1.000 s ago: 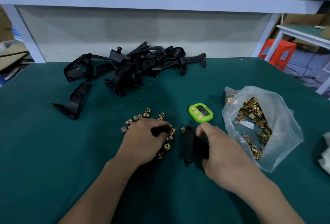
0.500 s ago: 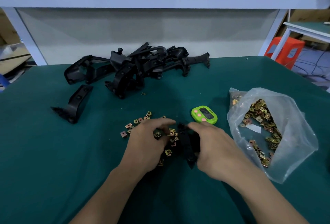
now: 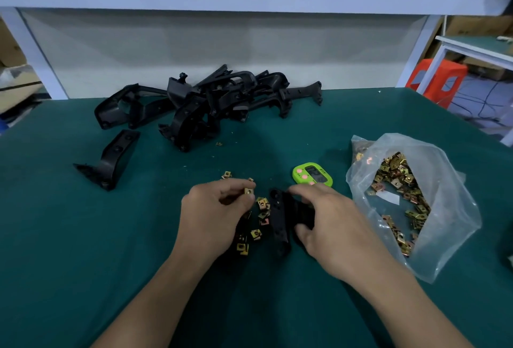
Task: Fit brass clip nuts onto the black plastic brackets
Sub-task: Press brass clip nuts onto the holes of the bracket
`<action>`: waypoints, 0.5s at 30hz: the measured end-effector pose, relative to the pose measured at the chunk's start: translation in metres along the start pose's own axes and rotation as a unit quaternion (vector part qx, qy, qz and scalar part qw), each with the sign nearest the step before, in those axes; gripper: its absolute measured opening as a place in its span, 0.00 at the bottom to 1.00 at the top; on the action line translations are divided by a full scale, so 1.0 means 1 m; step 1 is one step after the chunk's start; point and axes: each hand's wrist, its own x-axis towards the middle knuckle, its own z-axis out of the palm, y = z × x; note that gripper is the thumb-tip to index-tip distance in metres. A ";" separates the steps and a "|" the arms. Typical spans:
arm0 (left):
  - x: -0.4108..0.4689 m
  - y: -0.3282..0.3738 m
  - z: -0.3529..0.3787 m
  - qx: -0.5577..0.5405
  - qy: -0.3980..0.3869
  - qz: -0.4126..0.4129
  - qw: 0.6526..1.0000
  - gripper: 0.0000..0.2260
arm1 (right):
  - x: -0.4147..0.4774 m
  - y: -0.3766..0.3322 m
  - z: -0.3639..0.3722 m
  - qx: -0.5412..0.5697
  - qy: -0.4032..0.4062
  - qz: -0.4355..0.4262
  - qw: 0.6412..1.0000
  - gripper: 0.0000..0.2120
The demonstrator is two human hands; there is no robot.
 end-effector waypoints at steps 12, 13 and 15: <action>0.004 0.002 0.000 -0.152 -0.080 -0.038 0.984 0.10 | 0.003 0.002 0.016 0.035 0.089 0.006 0.995 0.31; 0.004 0.003 0.000 -0.152 -0.076 -0.033 0.985 0.10 | 0.004 0.003 0.017 0.046 0.097 0.002 0.994 0.31; 0.004 0.004 -0.001 -0.149 -0.065 -0.032 0.986 0.11 | 0.004 0.005 0.017 0.066 0.108 -0.006 0.992 0.31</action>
